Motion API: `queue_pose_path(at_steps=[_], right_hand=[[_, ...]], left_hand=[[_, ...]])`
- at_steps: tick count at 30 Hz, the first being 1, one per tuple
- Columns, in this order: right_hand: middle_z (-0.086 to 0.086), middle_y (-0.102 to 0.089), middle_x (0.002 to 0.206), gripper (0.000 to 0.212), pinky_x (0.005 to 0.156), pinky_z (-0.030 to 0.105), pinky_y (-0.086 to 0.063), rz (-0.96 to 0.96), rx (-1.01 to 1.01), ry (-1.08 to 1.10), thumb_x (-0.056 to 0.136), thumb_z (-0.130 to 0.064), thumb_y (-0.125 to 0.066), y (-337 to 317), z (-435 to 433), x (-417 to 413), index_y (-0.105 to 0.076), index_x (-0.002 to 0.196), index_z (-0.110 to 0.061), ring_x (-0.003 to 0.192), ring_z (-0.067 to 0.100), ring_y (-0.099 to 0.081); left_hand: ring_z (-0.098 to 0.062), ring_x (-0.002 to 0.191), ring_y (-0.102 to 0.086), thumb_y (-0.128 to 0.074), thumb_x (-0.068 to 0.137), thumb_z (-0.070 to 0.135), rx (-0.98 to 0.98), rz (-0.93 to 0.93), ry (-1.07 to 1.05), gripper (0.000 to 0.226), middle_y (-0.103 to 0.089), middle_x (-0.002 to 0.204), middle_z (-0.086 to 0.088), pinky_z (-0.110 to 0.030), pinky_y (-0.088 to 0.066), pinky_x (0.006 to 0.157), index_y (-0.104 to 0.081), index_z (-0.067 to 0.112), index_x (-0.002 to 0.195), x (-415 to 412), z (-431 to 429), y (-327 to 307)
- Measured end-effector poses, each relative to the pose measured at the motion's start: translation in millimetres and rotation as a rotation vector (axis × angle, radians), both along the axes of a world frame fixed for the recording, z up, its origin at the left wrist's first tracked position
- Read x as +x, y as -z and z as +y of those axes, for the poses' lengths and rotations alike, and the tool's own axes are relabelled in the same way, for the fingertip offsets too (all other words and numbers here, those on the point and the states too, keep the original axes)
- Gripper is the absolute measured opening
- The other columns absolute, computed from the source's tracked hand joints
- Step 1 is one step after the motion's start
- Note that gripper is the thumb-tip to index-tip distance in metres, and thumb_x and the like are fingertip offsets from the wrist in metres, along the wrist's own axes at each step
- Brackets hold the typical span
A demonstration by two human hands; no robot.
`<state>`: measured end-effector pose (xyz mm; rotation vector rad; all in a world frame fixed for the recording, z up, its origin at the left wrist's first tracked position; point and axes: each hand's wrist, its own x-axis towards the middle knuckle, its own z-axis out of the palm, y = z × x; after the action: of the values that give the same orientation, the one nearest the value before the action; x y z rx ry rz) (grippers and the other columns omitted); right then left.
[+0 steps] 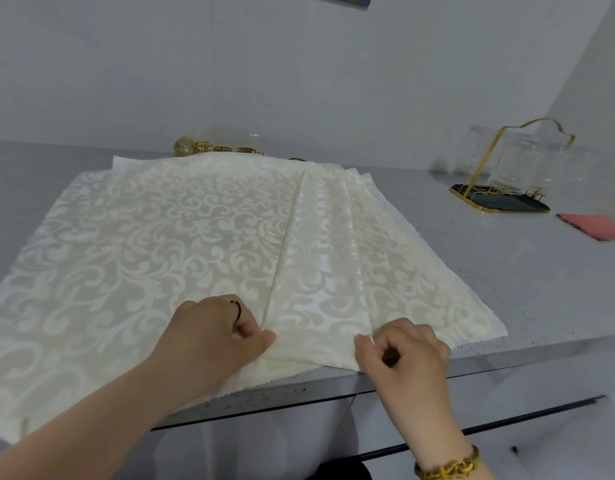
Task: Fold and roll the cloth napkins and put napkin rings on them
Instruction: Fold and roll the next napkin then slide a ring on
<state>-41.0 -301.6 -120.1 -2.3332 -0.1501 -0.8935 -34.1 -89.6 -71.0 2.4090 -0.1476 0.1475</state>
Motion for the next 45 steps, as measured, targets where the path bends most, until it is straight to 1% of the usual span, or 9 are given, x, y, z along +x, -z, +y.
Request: queue_pose_path(at_steps=[8,12,19,23,26,29,35,41,45], right_hand=[[-0.011,-0.041,0.082,0.014,0.07,0.016,-0.027,-0.205,-0.188,-0.025,0.071,-0.033,-0.051,-7,-2,3,-0.039,0.076,-0.027,0.075,0.011,-0.04],[-0.008,-0.064,0.08,0.008,0.088,0.015,-0.026,-0.353,-0.403,-0.291,0.082,-0.016,-0.052,-5,-15,5,-0.05,0.087,-0.022,0.088,0.011,-0.047],[-0.016,-0.057,0.107,0.028,0.1,0.016,-0.033,-0.168,-0.413,-0.442,0.093,-0.046,-0.041,-1,-37,-1,-0.055,0.103,-0.025,0.101,0.005,-0.049],[-0.017,-0.065,0.088,0.034,0.086,0.007,-0.034,0.045,-0.161,-0.378,0.088,-0.056,-0.044,-14,-30,0,-0.067,0.087,-0.031,0.089,-0.004,-0.051],[-0.018,-0.064,0.084,0.01,0.077,0.002,-0.033,0.291,0.074,-0.305,0.077,-0.046,-0.059,-29,-23,2,-0.066,0.071,-0.046,0.091,-0.002,-0.05],[-0.014,-0.061,0.071,0.031,0.068,0.008,-0.035,0.369,0.179,-0.278,0.083,-0.016,-0.063,-32,-18,9,-0.057,0.067,-0.042,0.075,0.004,-0.051],[-0.009,-0.044,0.059,0.034,0.072,0.024,-0.033,0.34,0.045,-0.189,0.083,-0.018,-0.061,-38,-7,26,-0.035,0.07,-0.035,0.059,0.006,-0.041],[-0.018,-0.045,0.073,0.016,0.073,0.012,-0.035,0.008,-0.242,-0.271,0.08,-0.028,-0.054,-28,-16,33,-0.041,0.072,-0.031,0.073,0.001,-0.042],[-0.012,-0.065,0.094,0.026,0.081,0.014,-0.034,-0.026,-0.44,-0.401,0.095,-0.045,-0.035,-24,-34,32,-0.053,0.091,-0.028,0.087,0.005,-0.047]], left_hand=[[0.002,0.08,-0.041,-0.066,0.073,0.022,0.333,-0.398,0.324,0.022,-0.049,0.087,0.026,0.001,-0.022,0.087,-0.056,0.041,0.075,6,-3,-2],[-0.004,0.078,-0.046,-0.063,0.06,0.01,0.525,-0.542,0.549,0.021,-0.068,0.07,0.015,-0.018,-0.042,0.073,-0.075,0.024,0.071,12,-1,9],[-0.003,0.094,-0.048,-0.009,0.096,0.048,0.459,-0.548,0.459,0.07,-0.07,0.082,0.021,-0.016,-0.036,0.088,-0.075,0.03,0.081,10,14,16],[0.005,0.08,-0.05,-0.007,0.092,0.058,0.421,-0.426,0.412,0.064,-0.061,0.071,0.03,0.0,-0.04,0.06,-0.069,0.044,0.089,18,11,5],[0.021,0.089,-0.047,-0.03,0.08,0.065,0.237,-0.189,0.347,0.019,-0.06,0.071,0.031,0.003,-0.037,0.07,-0.045,0.061,0.092,20,7,-8],[0.014,0.076,-0.056,-0.057,0.088,0.032,-0.02,-0.029,0.273,0.024,-0.065,0.074,0.017,0.0,-0.04,0.064,-0.049,0.054,0.079,35,4,-6],[0.0,0.041,-0.049,-0.059,0.087,0.026,-0.104,0.102,0.219,0.012,-0.052,0.041,0.012,-0.009,-0.039,0.048,-0.055,0.034,0.078,54,-2,-7],[0.008,0.088,-0.049,-0.049,0.089,0.037,0.237,-0.34,0.316,0.022,-0.055,0.064,0.027,-0.011,-0.04,0.068,-0.049,0.046,0.069,57,3,-2],[0.002,0.085,-0.048,-0.019,0.094,0.054,0.418,-0.576,0.525,0.058,-0.065,0.081,0.023,-0.005,-0.028,0.085,-0.072,0.032,0.083,58,17,6]])
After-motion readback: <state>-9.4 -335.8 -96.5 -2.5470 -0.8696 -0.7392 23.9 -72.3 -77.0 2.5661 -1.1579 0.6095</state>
